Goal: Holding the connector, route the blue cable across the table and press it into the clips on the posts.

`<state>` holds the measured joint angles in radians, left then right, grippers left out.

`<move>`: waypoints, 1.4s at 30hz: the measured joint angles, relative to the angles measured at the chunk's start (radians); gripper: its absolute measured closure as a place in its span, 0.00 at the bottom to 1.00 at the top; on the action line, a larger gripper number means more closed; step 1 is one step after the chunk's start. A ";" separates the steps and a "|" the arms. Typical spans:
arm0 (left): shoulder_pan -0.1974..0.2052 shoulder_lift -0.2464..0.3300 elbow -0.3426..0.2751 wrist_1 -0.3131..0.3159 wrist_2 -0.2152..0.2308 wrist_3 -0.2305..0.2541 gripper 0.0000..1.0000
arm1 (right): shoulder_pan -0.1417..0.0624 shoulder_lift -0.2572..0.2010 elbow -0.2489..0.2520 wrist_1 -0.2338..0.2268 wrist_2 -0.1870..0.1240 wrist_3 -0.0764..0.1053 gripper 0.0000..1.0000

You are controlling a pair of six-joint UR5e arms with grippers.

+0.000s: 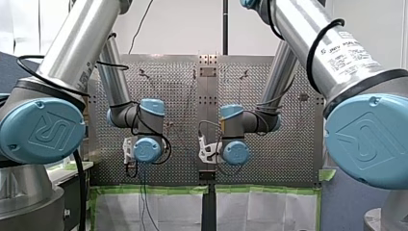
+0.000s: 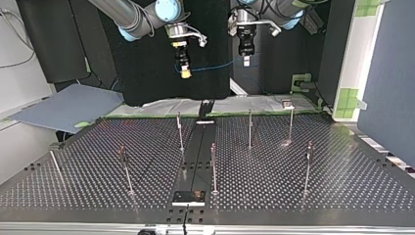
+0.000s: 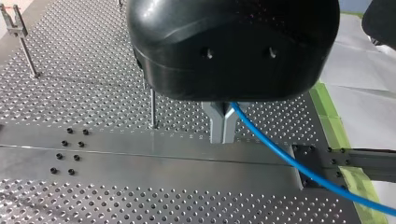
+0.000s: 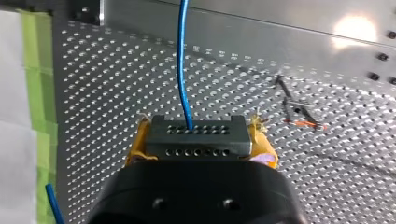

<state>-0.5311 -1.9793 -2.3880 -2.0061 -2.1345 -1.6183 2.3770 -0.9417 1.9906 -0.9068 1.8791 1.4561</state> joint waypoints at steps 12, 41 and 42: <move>0.003 0.020 0.013 -0.022 0.003 0.013 1.00 | 0.001 -0.010 -0.012 0.100 0.011 -0.007 1.00; 0.057 0.254 0.129 -0.257 -0.137 -0.140 1.00 | 0.008 -0.255 -0.176 0.292 -0.109 0.115 1.00; 0.061 0.263 0.137 -0.265 -0.145 -0.143 1.00 | 0.009 -0.262 -0.183 0.299 -0.116 0.116 1.00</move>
<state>-0.4703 -1.7161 -2.2510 -2.2713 -2.2799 -1.7610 2.3857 -1.2041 1.8074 -0.6076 1.7629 1.5719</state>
